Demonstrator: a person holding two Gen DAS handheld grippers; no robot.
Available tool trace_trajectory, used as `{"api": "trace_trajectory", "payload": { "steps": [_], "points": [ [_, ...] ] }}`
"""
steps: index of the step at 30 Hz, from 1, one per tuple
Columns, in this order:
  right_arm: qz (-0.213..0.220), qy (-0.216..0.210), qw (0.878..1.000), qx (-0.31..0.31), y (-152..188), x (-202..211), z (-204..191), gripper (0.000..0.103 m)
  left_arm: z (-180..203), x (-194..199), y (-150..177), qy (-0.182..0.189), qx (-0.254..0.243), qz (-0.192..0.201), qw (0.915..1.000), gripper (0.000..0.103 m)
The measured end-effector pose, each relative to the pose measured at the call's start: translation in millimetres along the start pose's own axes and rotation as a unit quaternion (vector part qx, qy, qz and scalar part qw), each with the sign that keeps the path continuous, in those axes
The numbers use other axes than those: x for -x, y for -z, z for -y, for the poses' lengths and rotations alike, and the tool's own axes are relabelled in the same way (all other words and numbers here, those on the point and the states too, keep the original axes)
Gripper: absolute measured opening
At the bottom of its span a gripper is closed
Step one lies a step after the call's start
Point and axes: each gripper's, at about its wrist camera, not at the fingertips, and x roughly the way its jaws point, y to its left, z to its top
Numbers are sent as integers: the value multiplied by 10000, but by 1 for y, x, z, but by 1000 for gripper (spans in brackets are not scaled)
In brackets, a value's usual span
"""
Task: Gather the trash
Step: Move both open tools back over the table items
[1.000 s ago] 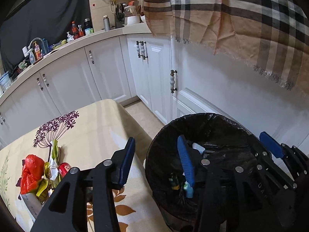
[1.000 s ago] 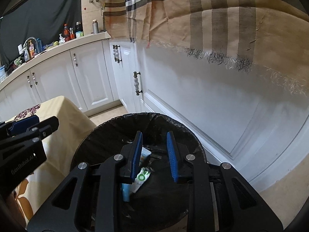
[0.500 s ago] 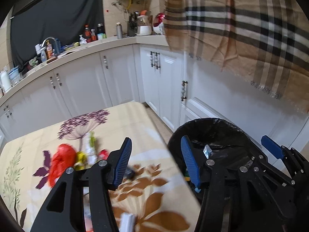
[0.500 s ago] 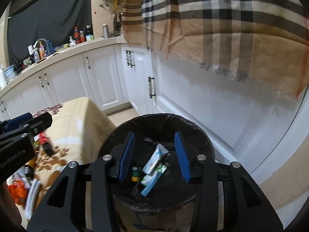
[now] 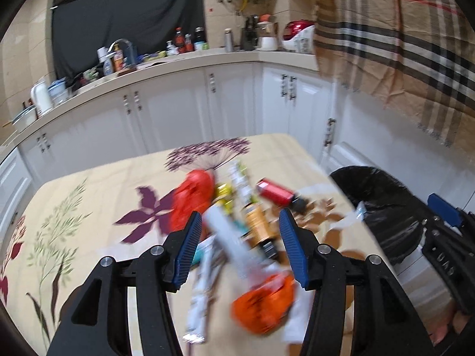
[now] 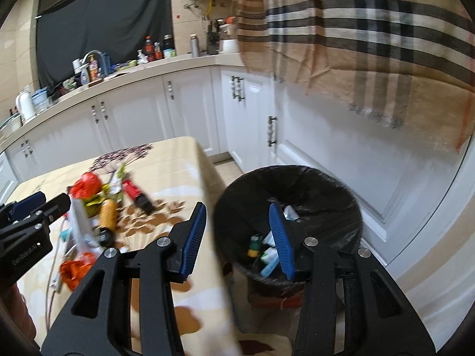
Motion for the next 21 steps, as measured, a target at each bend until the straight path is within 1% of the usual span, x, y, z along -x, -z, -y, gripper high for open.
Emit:
{"api": "trace_trajectory", "payload": {
  "steps": [4,10,17,21],
  "points": [
    [-90,-158,9997,164,9,5,-24,43,-25,5,16,-166,138,-92,9997,54],
    [-286,-404,9980,404,22,7,-59,43,-56,13,33,-407,260,-125,9988,54],
    [-563,-520,9951,624,33,2,-88,43,-94,17,48,-631,492,-193,9966,54],
    [-802,-538,9927,727,39,-7,-102,43,-110,16,55,-700,634,-258,9952,54]
  ]
}}
